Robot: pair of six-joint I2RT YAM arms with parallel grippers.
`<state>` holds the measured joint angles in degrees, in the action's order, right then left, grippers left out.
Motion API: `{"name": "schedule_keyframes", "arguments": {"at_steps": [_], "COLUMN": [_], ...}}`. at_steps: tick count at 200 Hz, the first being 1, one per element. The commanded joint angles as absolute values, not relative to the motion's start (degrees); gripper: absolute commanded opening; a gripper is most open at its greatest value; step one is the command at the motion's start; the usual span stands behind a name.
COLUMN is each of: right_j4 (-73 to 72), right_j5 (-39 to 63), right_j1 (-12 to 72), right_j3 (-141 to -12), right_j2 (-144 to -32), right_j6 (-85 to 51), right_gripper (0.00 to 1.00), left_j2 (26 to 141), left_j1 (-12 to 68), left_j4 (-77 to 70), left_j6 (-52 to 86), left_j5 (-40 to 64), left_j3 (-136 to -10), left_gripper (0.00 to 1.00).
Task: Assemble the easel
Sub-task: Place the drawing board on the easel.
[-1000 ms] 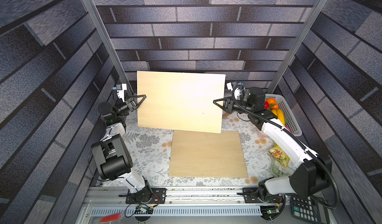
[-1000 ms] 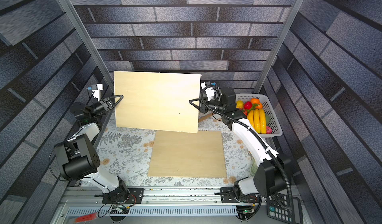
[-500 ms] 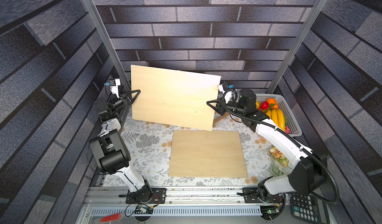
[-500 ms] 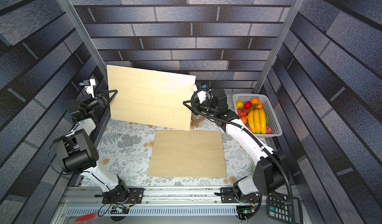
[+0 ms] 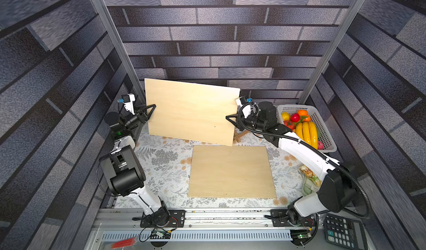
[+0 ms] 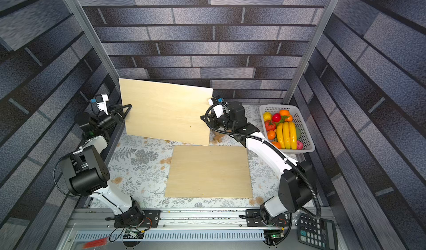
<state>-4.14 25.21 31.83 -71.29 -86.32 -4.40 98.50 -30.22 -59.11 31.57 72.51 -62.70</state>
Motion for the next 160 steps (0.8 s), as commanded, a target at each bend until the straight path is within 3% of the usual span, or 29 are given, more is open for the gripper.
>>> {"name": "schedule_keyframes", "arguments": {"at_steps": [1, 30, 87, 160], "right_j4": [-14.2, -13.7, -30.2, -33.7], "right_j5": [16.5, 16.4, 16.3, 17.6], "right_j1": [42.5, 43.5, 43.5, 43.8], "right_j3": [-73.2, -71.6, -59.6, -59.5], "right_j2": [-86.7, -85.9, -89.6, -92.7], "right_j6": [17.7, 21.2, 24.3, 22.2], "right_gripper": [0.0, 0.0, 0.0, 0.0], "left_j2": [93.8, 100.0, 106.2, 113.1], "left_j1": [-22.9, -23.0, -20.3, -20.7], "left_j4": [-67.1, -80.2, -80.3, -80.2], "left_j6": [27.8, 37.3, 32.0, 30.8], "left_j5": [60.9, 63.4, 73.3, 74.0], "left_j3": [-62.7, -66.7, -67.9, -74.2], "left_gripper": [0.0, 0.0, 0.02, 0.02]}}
